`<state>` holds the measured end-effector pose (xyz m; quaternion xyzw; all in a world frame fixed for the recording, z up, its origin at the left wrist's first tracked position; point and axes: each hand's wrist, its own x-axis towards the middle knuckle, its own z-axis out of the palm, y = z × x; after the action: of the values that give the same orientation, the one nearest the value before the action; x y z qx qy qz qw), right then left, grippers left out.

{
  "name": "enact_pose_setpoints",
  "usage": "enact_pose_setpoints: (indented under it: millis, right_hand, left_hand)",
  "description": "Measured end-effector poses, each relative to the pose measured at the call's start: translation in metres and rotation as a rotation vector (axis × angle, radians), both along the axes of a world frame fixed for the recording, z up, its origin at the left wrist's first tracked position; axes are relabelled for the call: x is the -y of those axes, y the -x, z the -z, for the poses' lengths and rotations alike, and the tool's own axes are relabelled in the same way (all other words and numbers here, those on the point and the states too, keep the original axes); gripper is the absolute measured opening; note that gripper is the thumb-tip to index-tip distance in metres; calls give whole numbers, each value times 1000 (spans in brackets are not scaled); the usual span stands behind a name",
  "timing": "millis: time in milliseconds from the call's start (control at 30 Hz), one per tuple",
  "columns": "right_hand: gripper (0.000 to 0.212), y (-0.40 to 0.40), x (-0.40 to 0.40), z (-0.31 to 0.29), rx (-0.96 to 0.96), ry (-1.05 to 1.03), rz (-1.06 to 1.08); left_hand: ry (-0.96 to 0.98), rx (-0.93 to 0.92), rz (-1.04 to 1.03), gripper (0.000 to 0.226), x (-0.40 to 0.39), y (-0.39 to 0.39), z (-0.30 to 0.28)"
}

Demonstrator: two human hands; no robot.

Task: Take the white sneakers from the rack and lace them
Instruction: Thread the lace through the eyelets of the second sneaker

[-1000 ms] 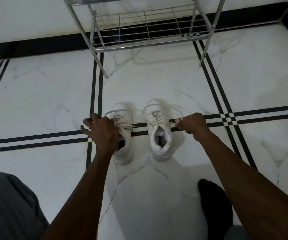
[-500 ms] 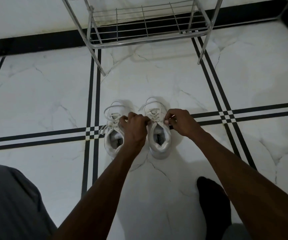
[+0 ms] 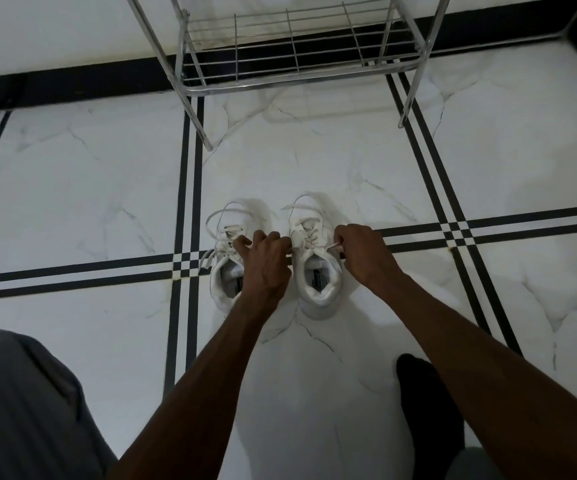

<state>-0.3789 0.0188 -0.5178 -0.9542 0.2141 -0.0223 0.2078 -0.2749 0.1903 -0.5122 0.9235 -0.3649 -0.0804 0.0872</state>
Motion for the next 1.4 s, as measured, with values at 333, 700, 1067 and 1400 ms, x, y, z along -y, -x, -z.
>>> enact_pose_setpoints:
  millis: [333,700,1067,1400]
  right_hand:
    - [2,1,-6,11,-7,-138,70]
    - [40,-14,22,-41,30,-984,242]
    - [26,-32,4,-37,226,-1074,267]
    - [14,-49,0,-35,163,-927,424]
  left_hand:
    - [94,-87,-31,34,-5,4,-1]
    - [633,-693,-324,42,7,-8,-30]
    - [792,-865,-288,29,24,-12,-29]
    - [535,-650,-118,16,20,-15,-31]
